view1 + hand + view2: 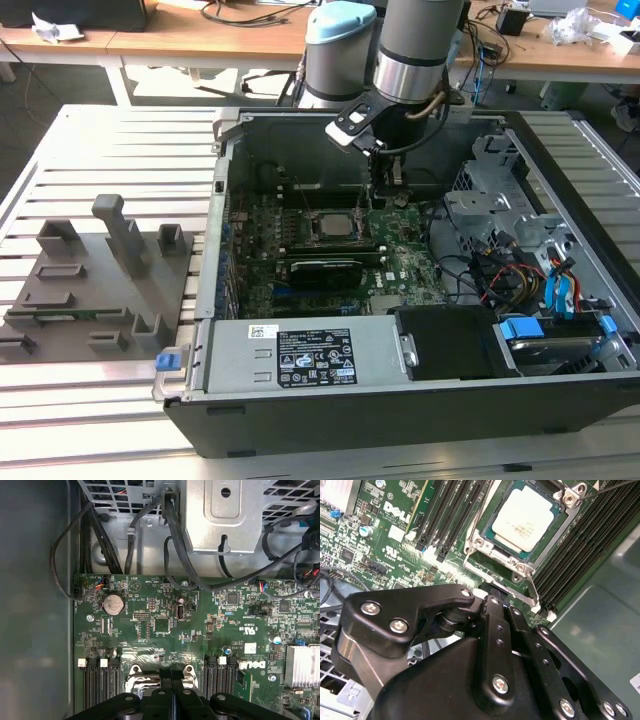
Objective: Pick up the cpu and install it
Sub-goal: 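Close the cpu cover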
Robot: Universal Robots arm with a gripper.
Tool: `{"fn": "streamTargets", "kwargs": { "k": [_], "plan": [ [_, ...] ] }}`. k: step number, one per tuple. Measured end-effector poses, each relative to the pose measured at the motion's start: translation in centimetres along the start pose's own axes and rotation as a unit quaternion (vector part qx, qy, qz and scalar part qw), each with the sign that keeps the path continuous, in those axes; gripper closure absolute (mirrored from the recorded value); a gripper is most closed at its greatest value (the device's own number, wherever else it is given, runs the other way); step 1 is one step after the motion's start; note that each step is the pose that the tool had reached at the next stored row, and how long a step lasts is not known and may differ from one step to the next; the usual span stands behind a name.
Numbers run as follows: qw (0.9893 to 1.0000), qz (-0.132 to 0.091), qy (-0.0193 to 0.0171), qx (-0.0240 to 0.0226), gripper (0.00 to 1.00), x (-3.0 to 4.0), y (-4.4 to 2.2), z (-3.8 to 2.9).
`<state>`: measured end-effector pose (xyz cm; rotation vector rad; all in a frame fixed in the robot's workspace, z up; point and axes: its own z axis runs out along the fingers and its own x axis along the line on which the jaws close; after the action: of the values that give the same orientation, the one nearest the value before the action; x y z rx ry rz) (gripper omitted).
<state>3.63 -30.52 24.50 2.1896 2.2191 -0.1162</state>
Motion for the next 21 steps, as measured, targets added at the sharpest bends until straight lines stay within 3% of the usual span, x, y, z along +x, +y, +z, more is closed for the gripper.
{"fn": "streamTargets", "kwargs": {
  "k": [11,16,21],
  "plan": [
    [1.0000,0.000,0.0001,0.0000,0.89,0.02,-1.32,0.07],
    [1.0000,0.000,0.0000,0.0000,0.89,0.06,-2.59,0.36],
    [1.0000,0.000,0.0000,0.0000,0.89,0.08,-3.24,0.63]
  ]
}}
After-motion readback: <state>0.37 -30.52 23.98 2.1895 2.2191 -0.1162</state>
